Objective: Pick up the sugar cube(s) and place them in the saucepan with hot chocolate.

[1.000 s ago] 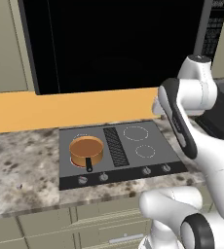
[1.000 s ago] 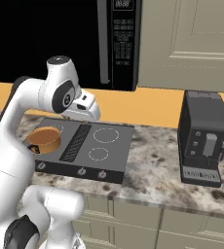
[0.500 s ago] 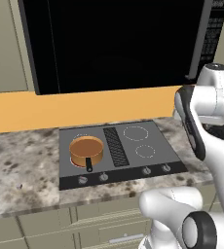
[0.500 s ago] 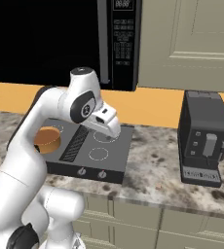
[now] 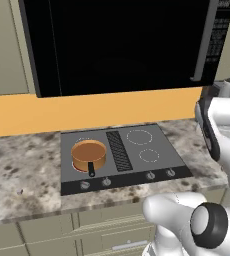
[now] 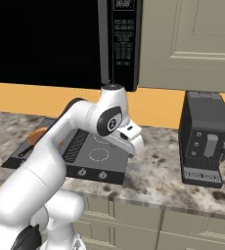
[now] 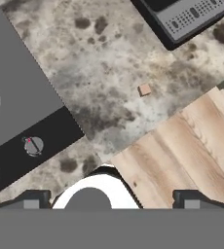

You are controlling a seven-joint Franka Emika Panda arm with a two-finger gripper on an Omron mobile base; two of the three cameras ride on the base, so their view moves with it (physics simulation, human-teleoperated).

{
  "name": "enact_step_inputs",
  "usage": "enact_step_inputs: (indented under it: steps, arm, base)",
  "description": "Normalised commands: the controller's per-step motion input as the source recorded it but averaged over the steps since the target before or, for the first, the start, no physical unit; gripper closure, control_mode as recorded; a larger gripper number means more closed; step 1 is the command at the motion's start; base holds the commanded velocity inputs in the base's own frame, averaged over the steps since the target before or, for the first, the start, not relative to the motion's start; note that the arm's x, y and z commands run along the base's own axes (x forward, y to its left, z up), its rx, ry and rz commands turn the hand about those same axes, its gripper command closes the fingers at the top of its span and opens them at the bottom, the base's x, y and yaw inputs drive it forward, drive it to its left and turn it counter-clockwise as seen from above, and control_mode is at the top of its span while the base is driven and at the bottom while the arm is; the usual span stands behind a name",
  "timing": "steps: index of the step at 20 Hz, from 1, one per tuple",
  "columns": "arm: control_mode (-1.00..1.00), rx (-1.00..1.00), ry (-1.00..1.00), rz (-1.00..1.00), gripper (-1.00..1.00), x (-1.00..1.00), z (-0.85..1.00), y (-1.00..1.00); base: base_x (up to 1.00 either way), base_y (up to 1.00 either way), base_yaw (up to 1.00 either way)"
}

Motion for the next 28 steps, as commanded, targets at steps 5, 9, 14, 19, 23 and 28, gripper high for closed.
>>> enact_step_inputs:
  steps: [5, 9, 14, 19, 23, 28]
  arm:
    - [-1.0, 0.11, 0.12, -0.1, -1.0, 0.0, -0.43, -0.59]
    - [-1.0, 0.17, 0.0, -0.01, -1.0, 0.0, -0.26, -0.36]
    - [-1.0, 0.1, 0.01, 0.0, -1.0, 0.0, -0.46, -0.23]
    - [-1.0, 0.03, 0.05, 0.0, -1.0, 0.0, -0.54, -0.31]
    - [-1.0, 0.0, 0.0, 0.0, -1.0, 0.05, -0.33, -0.22]
    - [-1.0, 0.0, 0.02, 0.0, -1.0, 0.11, -0.36, -0.24]
  base:
    - [0.0, 0.0, 0.0]
    - [0.0, 0.0, 0.0]
    - [0.0, 0.0, 0.0]
    - [0.0, 0.0, 0.0]
    - [0.0, 0.0, 0.0]
    - [0.0, 0.0, 0.0]
